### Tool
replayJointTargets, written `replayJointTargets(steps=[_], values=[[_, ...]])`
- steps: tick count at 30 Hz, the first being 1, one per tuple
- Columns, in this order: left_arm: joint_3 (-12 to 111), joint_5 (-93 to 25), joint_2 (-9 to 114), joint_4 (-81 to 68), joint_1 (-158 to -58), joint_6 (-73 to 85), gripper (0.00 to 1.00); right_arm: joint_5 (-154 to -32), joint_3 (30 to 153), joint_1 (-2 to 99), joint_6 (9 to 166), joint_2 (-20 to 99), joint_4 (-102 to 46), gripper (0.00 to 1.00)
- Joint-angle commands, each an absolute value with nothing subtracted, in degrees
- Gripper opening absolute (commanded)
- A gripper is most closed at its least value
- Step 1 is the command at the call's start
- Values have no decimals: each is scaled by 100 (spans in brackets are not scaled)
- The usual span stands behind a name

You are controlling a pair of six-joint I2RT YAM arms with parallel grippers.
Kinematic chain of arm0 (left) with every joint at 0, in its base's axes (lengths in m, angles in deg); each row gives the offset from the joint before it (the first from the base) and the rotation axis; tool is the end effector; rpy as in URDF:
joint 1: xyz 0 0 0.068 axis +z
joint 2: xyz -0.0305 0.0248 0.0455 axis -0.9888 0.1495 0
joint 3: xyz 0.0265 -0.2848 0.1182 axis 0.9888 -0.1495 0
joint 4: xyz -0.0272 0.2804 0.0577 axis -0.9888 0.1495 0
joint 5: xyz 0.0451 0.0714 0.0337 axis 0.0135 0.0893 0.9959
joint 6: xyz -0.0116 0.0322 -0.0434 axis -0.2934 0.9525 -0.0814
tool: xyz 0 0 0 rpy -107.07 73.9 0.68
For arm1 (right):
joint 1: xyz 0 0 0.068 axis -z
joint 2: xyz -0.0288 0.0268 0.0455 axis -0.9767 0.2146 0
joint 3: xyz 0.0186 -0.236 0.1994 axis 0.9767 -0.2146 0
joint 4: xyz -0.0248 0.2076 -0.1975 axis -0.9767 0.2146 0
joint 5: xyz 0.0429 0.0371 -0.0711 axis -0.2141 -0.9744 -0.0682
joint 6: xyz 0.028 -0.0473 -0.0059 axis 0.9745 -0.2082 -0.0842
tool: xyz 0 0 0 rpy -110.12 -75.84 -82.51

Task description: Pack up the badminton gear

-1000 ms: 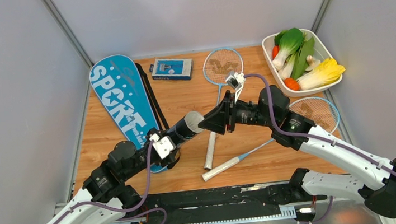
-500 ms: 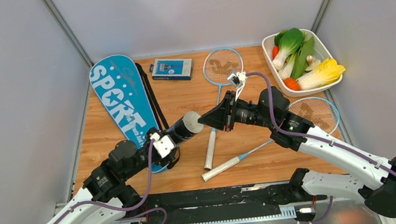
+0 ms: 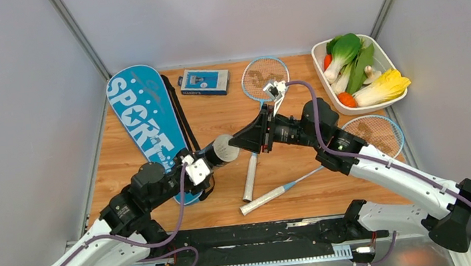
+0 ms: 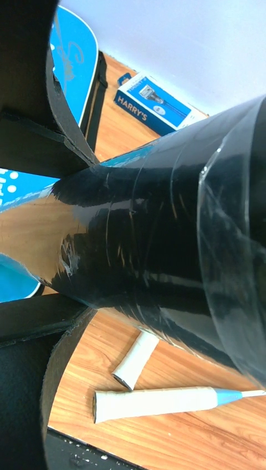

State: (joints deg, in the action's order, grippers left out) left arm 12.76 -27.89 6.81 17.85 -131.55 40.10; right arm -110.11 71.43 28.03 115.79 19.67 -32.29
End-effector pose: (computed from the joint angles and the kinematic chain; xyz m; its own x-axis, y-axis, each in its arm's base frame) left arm 0.0826 -0.1013 0.3168 0.1279 0.4417 -0.8880 0.8033 0.4790 0.3540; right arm 0.1561 0.2076 0.4065 -0.5742 0.1317 -0.8080 -0.7742 0.2337 0.5882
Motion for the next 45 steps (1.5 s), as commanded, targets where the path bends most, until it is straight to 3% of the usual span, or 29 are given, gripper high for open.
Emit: replayJointTargets(steps=[1,4,12,16,26,40,45], values=[[1819,-3470,667,214,-13245,3997,57,-11094,6916,2676,11443,2346,-2498,22],[1822,-3421,677,200,-13242,3980,57,-11044,6907,2672,11493,2320,-2498,31],[2056,-3127,730,145,-13240,3330,57,-10105,7315,2681,10953,1455,-2606,77],[2270,-3045,730,-21,-13242,2763,57,-9853,7038,2680,10504,695,-3522,99],[2756,-3058,925,-814,-13245,655,58,-10675,5752,2676,9339,-19,-5534,100],[2612,-3060,977,-1567,-13240,-593,63,-10765,6060,1879,9136,1779,-6120,100],[2497,-3049,950,-1688,-13245,-708,65,-10733,6281,1516,8977,2286,-6067,93]])
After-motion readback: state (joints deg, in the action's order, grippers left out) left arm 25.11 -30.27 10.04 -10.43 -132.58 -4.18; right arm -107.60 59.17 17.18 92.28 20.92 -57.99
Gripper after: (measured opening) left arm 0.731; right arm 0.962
